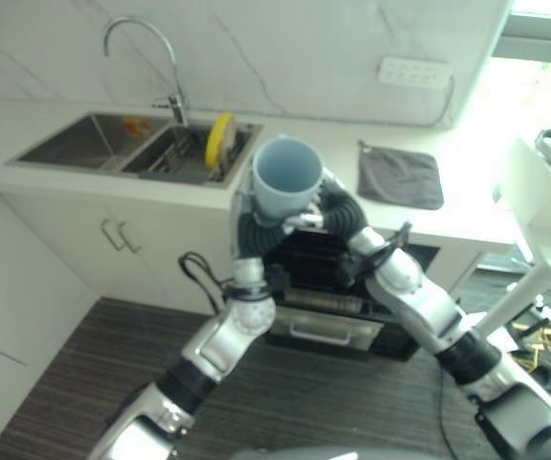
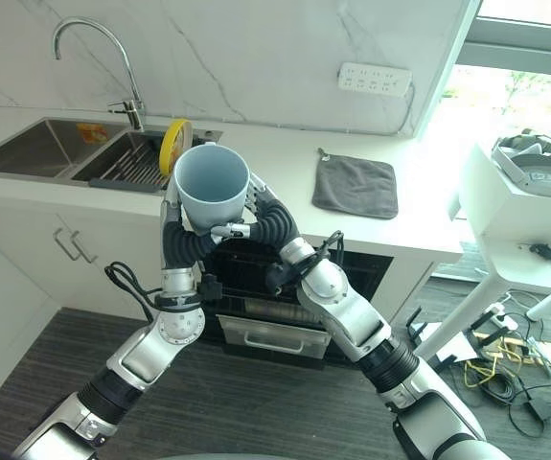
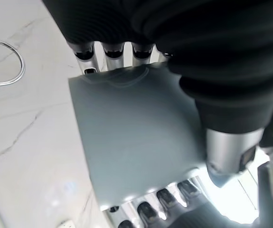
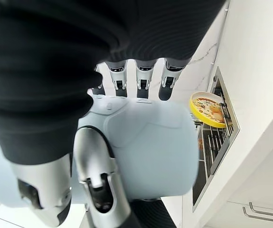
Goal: Place the dishes in the dishwasher.
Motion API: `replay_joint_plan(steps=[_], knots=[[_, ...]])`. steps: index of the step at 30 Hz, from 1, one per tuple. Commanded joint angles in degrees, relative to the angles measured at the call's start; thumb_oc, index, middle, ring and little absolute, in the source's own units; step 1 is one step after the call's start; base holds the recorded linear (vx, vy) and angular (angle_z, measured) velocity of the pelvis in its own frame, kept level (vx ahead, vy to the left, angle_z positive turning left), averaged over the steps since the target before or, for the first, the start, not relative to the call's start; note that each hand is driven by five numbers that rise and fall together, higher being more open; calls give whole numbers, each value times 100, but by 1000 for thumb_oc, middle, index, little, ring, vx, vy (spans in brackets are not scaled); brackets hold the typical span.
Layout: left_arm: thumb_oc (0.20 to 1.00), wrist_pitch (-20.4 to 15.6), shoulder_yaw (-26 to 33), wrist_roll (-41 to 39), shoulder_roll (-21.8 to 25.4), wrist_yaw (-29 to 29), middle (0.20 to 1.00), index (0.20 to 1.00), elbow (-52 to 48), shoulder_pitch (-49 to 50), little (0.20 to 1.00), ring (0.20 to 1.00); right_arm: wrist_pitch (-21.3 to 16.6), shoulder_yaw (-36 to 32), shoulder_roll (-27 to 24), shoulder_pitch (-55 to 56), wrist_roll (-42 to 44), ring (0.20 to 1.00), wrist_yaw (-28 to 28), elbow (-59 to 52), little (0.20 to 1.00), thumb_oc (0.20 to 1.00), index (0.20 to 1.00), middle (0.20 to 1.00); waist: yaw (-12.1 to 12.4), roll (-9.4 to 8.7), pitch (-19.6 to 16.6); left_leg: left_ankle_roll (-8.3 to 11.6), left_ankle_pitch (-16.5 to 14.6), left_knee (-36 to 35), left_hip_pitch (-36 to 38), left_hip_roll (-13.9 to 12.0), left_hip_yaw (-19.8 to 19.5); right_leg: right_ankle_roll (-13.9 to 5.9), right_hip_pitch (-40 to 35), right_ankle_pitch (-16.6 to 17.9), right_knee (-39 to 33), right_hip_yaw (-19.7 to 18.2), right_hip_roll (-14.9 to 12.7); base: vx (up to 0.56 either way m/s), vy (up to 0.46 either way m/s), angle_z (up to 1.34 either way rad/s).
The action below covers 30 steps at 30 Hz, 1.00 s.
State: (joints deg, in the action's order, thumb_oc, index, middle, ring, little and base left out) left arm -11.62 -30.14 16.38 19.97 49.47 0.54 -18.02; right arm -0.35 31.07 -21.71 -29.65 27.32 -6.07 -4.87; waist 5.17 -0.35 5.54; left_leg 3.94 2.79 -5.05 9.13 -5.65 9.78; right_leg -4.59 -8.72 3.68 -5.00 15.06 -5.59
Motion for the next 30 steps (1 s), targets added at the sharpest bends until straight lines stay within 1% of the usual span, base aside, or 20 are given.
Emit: replay_joint_plan(steps=[1, 7, 9, 11, 13, 17, 24, 30], knots=[[200, -391, -304, 124, -24, 204, 200, 200, 101, -486, 200, 200, -307, -46, 323, -776, 112, 1000, -134, 121, 1000, 1000, 1000, 1000, 170, -321, 64, 35, -200, 5, -80, -153, -522, -300, -263, -137, 57, 62, -567, 34, -6, 0], [200, -425, -405, 259, -49, 389, 200, 200, 342, -432, 200, 200, -350, -33, 345, -807, 136, 1000, -241, 89, 1000, 1000, 1000, 1000, 178, -322, 70, 33, -208, 5, -83, -149, -522, -297, -264, -140, 50, 56, -569, 0, 0, 0], [200, -328, -452, 398, -46, 459, 200, 200, 445, -402, 200, 200, -350, -24, 373, -830, 146, 1000, -284, 101, 1000, 1000, 1000, 1000, 189, -319, 79, 28, -207, 5, -88, -145, -526, -295, -260, -136, 51, 56, -571, 0, 0, 0], [200, -318, -466, 394, -40, 504, 200, 200, 523, -383, 200, 200, -332, -1, 410, -838, 182, 1000, -276, 107, 1000, 1000, 1000, 1000, 197, -314, 83, 28, -199, 5, -88, -147, -525, -290, -262, -135, 50, 53, -573, 0, 0, 0], [200, -367, -472, 370, -25, 539, 200, 200, 559, -357, 200, 200, -327, 22, 444, -849, 285, 1000, -268, 99, 1000, 1000, 1000, 1000, 206, -311, 87, 32, -193, 5, -87, -145, -524, -292, -261, -129, 48, 51, -575, 0, 0, 0], [200, -435, -505, 407, -45, 509, 200, 200, 546, -348, 200, 200, -312, 59, 512, -923, 268, 1000, -287, 115, 1000, 1000, 1000, 1000, 236, -316, 111, 27, -188, 5, -89, -137, -541, -296, -265, -120, 46, 67, -585, 0, 0, 0], [200, -363, -637, 491, -84, 553, 200, 200, 491, -446, 200, 200, -176, 213, 643, -1114, 389, 1000, -379, 201, 1000, 1000, 1000, 1000, 295, -335, 160, 32, -179, 5, -103, -144, -562, -302, -270, -122, 43, 107, -589, 0, 0, 0], [200, -270, -695, 538, -113, 519, 200, 200, 442, -532, 200, 200, -221, 293, 730, -1121, 307, 1000, -392, 370, 1000, 1000, 1000, 1000, 322, -340, 164, 35, -168, 5, -112, -144, -576, -303, -280, -123, 47, 147, -596, 0, 0, 0]])
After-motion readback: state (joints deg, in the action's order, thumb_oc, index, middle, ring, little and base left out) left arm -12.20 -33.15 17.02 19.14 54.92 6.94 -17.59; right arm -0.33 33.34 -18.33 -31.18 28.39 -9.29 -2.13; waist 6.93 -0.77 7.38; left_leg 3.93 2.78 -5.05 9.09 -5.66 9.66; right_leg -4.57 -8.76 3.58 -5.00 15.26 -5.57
